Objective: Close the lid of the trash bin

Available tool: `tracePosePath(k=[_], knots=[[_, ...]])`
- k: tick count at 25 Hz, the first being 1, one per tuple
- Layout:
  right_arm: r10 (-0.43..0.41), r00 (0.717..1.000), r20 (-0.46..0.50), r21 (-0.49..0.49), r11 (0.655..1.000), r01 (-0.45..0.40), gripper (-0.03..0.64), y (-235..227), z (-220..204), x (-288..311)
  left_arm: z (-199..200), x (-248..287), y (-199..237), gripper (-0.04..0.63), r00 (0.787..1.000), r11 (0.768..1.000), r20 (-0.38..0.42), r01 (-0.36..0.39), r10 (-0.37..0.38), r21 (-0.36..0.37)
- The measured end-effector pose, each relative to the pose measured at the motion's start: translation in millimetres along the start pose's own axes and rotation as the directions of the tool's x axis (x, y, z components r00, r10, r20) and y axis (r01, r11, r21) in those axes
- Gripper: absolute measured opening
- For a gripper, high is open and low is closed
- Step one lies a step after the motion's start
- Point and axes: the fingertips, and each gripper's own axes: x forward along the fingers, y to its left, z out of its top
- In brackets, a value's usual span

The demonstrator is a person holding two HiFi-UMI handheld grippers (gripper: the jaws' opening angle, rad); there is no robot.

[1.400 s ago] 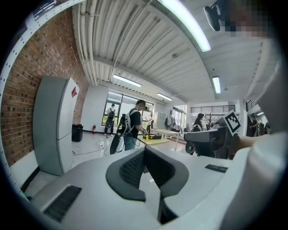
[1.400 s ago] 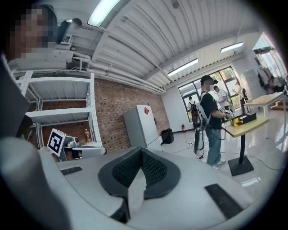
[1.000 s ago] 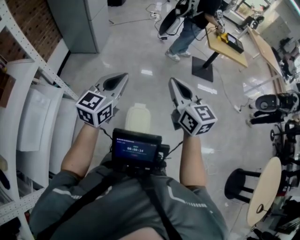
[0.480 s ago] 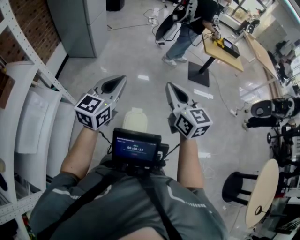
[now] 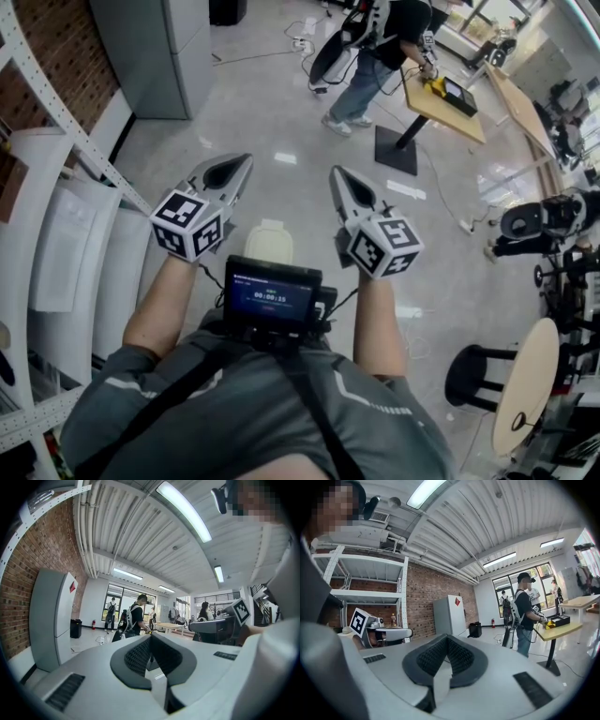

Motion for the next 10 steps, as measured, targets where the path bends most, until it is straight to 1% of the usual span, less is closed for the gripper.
tracePosePath(k=[10], knots=[[-0.007,1.0,0.002,-0.008,1.0,0.007,0.008,-3.4,1.2,-2.0,-2.6,3.0,-6.2,-0.006,1.0,1.0,-0.006,0.014,-0.014,0.003]])
